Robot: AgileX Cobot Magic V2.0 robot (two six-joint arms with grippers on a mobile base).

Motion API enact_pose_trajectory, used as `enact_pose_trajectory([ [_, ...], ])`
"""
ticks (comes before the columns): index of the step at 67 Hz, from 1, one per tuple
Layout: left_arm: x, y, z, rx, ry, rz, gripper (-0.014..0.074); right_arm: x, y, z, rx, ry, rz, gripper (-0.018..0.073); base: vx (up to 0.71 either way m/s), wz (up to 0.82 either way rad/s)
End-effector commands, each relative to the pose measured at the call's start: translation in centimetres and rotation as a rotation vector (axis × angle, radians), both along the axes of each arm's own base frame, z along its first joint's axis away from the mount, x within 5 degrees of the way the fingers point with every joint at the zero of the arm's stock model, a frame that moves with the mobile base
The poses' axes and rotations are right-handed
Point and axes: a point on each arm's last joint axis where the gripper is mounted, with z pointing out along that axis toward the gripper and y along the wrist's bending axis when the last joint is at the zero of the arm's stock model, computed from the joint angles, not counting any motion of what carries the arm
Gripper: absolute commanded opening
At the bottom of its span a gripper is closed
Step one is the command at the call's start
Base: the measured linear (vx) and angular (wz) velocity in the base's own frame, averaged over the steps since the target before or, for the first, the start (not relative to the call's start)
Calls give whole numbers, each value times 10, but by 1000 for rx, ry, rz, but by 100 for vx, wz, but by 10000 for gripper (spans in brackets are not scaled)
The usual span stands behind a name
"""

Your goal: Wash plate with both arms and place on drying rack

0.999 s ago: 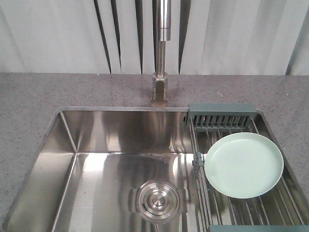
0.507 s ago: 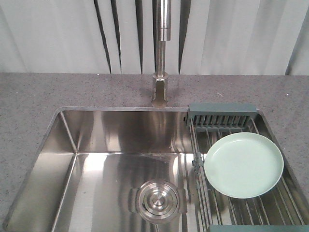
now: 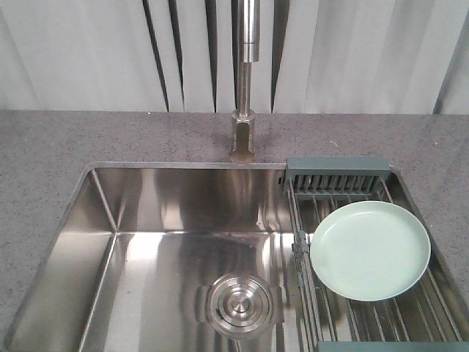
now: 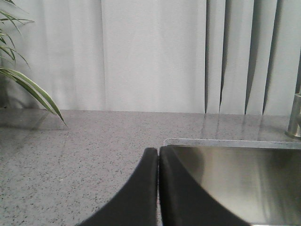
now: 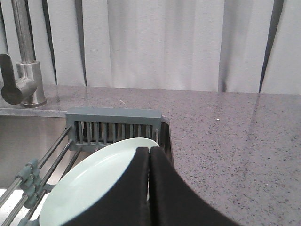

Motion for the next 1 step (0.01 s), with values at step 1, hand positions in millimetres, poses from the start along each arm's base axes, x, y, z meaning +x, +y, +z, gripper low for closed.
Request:
enact_pose_trajectory([
  [1,-3,0,15,-4,-114,-8,-6,-1,0,7,-8,-81,-2,-5,0,0],
])
